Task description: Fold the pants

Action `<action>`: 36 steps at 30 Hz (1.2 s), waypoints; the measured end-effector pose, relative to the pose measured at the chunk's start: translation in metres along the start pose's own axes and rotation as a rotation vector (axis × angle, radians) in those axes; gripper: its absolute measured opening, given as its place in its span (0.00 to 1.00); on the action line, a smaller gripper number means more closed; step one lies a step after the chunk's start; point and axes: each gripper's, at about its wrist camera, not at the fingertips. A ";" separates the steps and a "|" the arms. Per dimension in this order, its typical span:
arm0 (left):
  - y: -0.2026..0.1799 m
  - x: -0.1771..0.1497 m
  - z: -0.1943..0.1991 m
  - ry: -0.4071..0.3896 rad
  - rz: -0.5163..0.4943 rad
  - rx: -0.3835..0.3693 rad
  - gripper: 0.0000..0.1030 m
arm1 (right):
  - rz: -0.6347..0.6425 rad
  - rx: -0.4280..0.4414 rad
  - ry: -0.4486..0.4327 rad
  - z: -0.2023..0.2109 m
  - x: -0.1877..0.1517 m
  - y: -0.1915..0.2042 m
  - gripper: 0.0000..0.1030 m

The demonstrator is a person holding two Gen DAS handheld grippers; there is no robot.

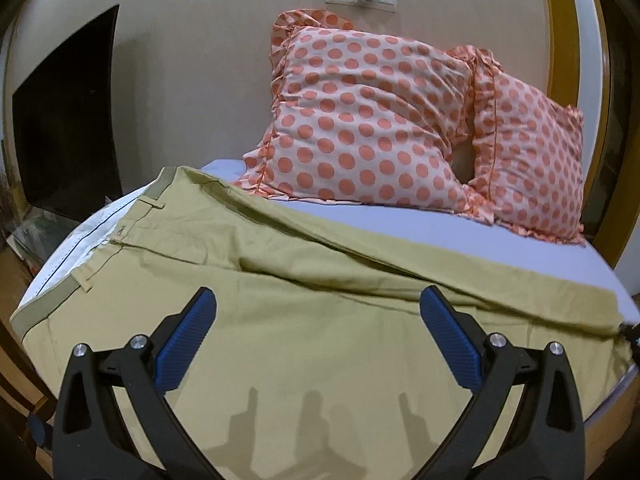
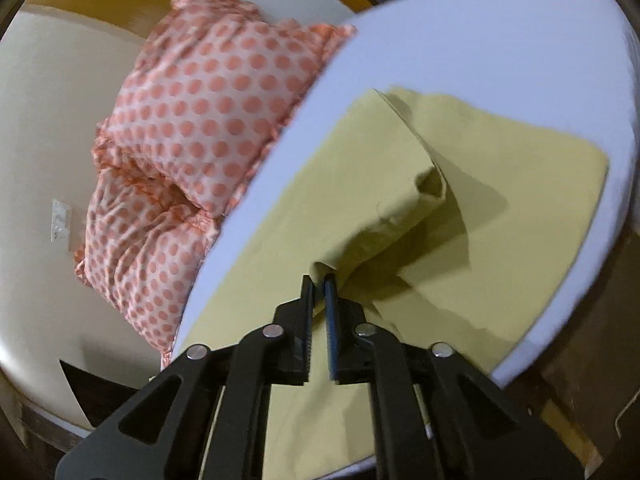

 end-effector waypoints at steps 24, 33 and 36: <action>0.074 0.072 -0.248 0.460 0.382 -0.005 0.07 | 0.042 0.175 -0.143 0.017 0.017 0.013 0.03; 0.078 0.056 -0.084 0.198 0.316 -0.080 0.05 | 0.015 0.232 -0.258 0.057 0.034 0.028 0.03; 0.085 0.016 -0.010 0.170 0.298 -0.069 0.11 | 0.026 0.209 -0.294 0.080 0.029 0.020 0.03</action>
Point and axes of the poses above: each gripper's, at about its wrist camera, not at the fingertips, and z roughly against the way its jaws point, y to its left, x to its top, and after that the axes turned 4 degrees about -y, right-handed
